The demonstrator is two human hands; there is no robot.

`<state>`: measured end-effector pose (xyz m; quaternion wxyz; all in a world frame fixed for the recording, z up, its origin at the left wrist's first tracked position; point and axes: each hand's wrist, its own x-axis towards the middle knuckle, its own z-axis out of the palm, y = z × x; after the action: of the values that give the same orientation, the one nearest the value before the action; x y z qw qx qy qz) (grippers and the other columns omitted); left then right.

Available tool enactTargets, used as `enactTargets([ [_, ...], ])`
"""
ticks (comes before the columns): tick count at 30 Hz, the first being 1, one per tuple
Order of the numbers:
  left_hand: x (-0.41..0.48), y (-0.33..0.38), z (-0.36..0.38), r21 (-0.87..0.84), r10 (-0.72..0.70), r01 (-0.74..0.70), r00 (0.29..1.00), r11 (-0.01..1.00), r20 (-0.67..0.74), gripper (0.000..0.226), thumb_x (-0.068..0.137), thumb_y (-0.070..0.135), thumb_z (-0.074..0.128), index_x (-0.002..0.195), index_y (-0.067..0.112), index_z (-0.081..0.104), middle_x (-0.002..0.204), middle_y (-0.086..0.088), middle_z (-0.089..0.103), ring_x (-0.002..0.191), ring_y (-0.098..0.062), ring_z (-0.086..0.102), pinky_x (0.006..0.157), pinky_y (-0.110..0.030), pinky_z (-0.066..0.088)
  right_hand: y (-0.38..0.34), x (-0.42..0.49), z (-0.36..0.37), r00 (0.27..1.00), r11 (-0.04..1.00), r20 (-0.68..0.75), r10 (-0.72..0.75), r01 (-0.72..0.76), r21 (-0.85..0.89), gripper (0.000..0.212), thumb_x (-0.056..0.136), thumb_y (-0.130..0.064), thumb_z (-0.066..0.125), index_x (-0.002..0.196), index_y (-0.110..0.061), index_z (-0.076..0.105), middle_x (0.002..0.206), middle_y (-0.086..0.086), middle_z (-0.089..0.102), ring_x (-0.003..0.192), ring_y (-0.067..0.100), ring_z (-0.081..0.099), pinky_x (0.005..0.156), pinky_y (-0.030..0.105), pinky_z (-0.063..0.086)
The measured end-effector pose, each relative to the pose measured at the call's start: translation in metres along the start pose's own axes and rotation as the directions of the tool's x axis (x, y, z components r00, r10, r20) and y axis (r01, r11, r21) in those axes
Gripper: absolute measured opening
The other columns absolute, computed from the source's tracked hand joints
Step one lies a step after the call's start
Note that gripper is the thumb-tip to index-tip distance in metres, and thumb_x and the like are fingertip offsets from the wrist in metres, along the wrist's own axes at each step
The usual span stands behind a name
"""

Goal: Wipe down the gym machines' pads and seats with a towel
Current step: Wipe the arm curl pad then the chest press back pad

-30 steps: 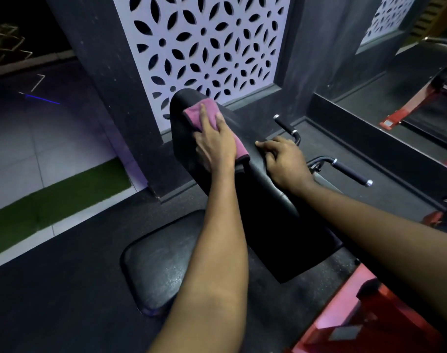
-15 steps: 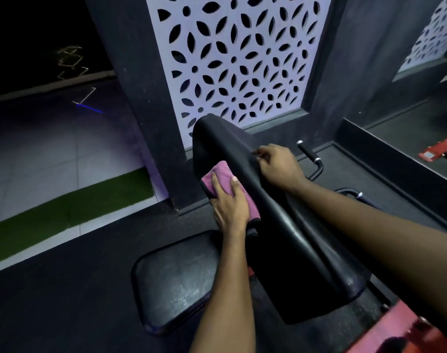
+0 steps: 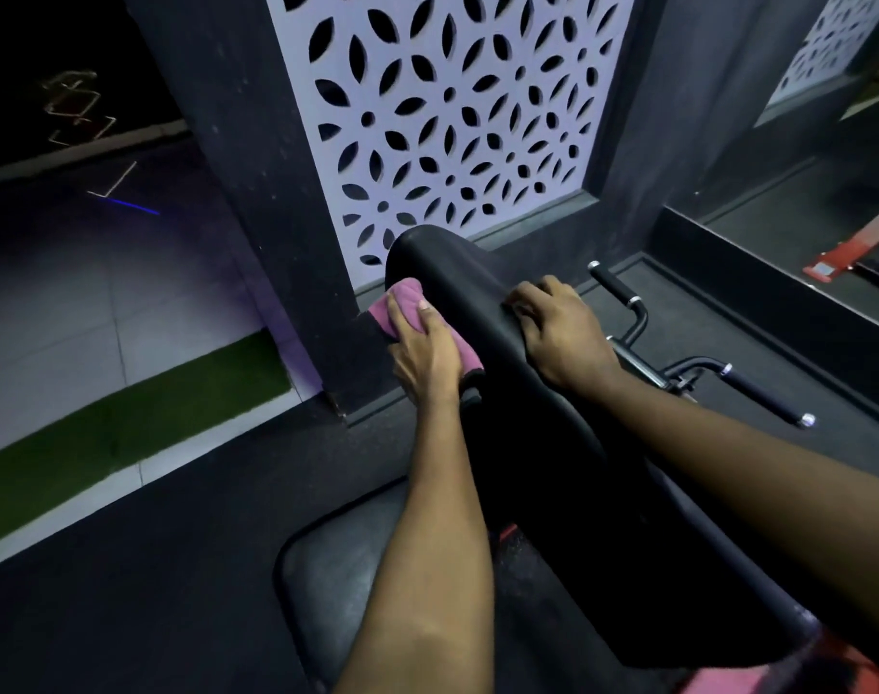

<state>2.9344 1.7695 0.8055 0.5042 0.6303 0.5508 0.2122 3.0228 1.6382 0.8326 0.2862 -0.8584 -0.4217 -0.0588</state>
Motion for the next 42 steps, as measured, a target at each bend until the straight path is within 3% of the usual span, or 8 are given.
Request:
enactTargets([
  [4, -0.050, -0.003, 0.003, 0.014, 0.166, -0.166, 0.986, 0.986, 0.027, 0.055, 0.099, 0.066, 0.031, 0.148, 0.065, 0.005, 0.108, -0.008, 0.047, 0.086, -0.026, 0.050, 0.083, -0.037, 0.040, 0.000, 0.000, 0.000, 1.000, 1.000, -0.012, 0.011, -0.011, -0.009, 0.025, 0.096, -0.013, 0.049, 0.113, -0.023, 0.065, 0.104, 0.002, 0.057, 0.097, 0.027, 0.054, 0.083, 0.038, 0.048],
  [6, -0.057, 0.000, 0.005, 0.082, 0.223, -0.224, 0.975, 0.971, 0.025, 0.056, 0.098, 0.069, 0.030, 0.148, 0.066, 0.004, 0.110, -0.010, 0.048, 0.084, -0.030, 0.055, 0.084, -0.040, 0.045, -0.001, 0.001, 0.001, 1.000, 1.000, -0.009, 0.022, -0.022, -0.016, 0.030, 0.092, -0.007, 0.049, 0.113, -0.022, 0.065, 0.104, 0.003, 0.058, 0.097, 0.027, 0.054, 0.084, 0.040, 0.048],
  [14, 0.020, 0.059, -0.001, 0.153, 0.139, -0.134, 0.990, 0.979, -0.019, 0.062, 0.101, 0.064, 0.031, 0.157, 0.051, 0.009, 0.132, -0.022, 0.045, 0.096, -0.035, 0.058, 0.076, -0.036, 0.040, -0.003, 0.001, 0.001, 0.997, 0.997, 0.018, 0.079, -0.079, -0.027, 0.031, 0.093, -0.006, 0.047, 0.115, -0.021, 0.064, 0.108, 0.004, 0.057, 0.103, 0.027, 0.052, 0.090, 0.037, 0.046],
  [18, -0.019, 0.032, 0.006, 0.164, 0.175, -0.172, 0.985, 0.971, -0.004, 0.063, 0.098, 0.067, 0.033, 0.154, 0.057, 0.007, 0.126, -0.020, 0.049, 0.100, -0.040, 0.061, 0.086, -0.042, 0.047, -0.003, 0.001, 0.001, 0.996, 0.996, 0.009, 0.083, -0.083, -0.030, 0.033, 0.092, -0.005, 0.046, 0.115, -0.021, 0.064, 0.106, 0.004, 0.057, 0.102, 0.027, 0.052, 0.089, 0.039, 0.047],
  [23, -0.066, 0.002, 0.009, 0.150, 0.193, -0.195, 0.981, 0.969, 0.025, 0.062, 0.097, 0.068, 0.034, 0.152, 0.060, 0.004, 0.114, -0.017, 0.050, 0.088, -0.039, 0.063, 0.076, -0.039, 0.047, -0.004, -0.002, 0.001, 0.998, 0.996, -0.002, 0.056, -0.056, -0.066, 0.029, 0.094, -0.009, 0.047, 0.115, -0.019, 0.063, 0.105, 0.005, 0.057, 0.098, 0.029, 0.053, 0.086, 0.044, 0.050],
  [32, 0.059, 0.051, -0.004, 0.022, 0.095, -0.094, 0.995, 0.995, -0.019, 0.059, 0.100, 0.064, 0.037, 0.154, 0.053, 0.017, 0.136, -0.019, 0.048, 0.115, -0.039, 0.056, 0.076, -0.037, 0.038, -0.003, 0.001, 0.000, 0.998, 0.997, 0.016, 0.058, -0.057, -0.052, 0.026, 0.096, -0.013, 0.047, 0.115, -0.024, 0.061, 0.106, 0.000, 0.056, 0.100, 0.023, 0.052, 0.086, 0.039, 0.048],
  [37, 0.035, 0.009, 0.008, -0.068, 0.125, -0.128, 0.991, 0.989, -0.047, 0.062, 0.098, 0.068, 0.034, 0.155, 0.049, 0.020, 0.130, -0.018, 0.059, 0.115, -0.039, 0.059, 0.090, -0.041, 0.045, -0.003, 0.003, 0.001, 0.998, 0.997, 0.016, 0.059, -0.058, -0.057, 0.027, 0.095, -0.013, 0.048, 0.114, -0.024, 0.062, 0.107, 0.000, 0.057, 0.101, 0.024, 0.053, 0.086, 0.037, 0.048],
  [42, -0.011, -0.048, 0.018, -0.116, 0.078, -0.080, 0.997, 0.990, -0.018, 0.061, 0.097, 0.070, 0.030, 0.154, 0.048, 0.023, 0.134, -0.012, 0.063, 0.114, -0.038, 0.062, 0.089, -0.041, 0.048, -0.003, 0.001, 0.004, 0.999, 0.994, 0.006, 0.053, -0.053, -0.092, 0.025, 0.096, -0.016, 0.046, 0.114, -0.026, 0.060, 0.107, -0.001, 0.056, 0.099, 0.023, 0.052, 0.084, 0.037, 0.049],
])
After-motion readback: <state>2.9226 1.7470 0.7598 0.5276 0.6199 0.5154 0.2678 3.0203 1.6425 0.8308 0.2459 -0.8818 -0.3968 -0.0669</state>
